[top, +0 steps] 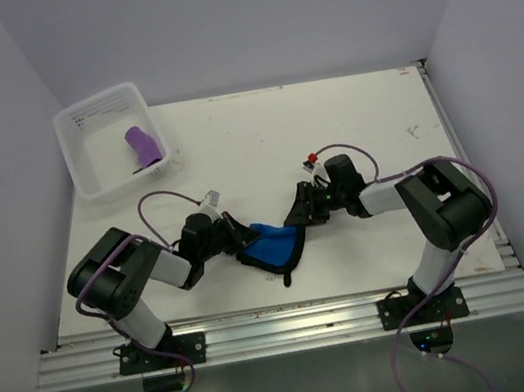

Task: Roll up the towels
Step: Roll the towel

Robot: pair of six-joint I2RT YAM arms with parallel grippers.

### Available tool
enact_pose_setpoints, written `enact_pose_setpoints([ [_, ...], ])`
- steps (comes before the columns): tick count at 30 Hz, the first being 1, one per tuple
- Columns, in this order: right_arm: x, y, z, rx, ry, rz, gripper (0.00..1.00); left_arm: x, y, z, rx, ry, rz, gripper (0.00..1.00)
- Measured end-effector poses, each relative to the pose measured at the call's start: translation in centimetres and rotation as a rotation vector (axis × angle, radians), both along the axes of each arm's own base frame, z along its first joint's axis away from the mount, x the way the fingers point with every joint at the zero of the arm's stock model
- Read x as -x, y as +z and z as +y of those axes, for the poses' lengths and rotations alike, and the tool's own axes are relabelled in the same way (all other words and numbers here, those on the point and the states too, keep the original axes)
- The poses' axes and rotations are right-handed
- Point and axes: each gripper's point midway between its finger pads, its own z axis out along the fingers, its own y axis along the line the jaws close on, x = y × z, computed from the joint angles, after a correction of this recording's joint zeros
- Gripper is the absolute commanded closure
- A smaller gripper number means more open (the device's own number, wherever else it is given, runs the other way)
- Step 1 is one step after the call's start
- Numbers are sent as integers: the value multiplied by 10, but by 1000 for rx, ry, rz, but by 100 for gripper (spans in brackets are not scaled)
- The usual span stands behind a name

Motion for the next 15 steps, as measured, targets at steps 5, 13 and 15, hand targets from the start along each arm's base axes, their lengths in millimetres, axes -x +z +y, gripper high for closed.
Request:
enact_pose_setpoints([
  [5,6,1,1,-15,28,7,50,0,0,0,-2,2,1,100],
  [13,16,1,2,-33,66,18,52,0,0,0,-2,2,1,100],
  [15,16,0,1,-33,71,16,52,0,0,1,-3,3,2,100],
])
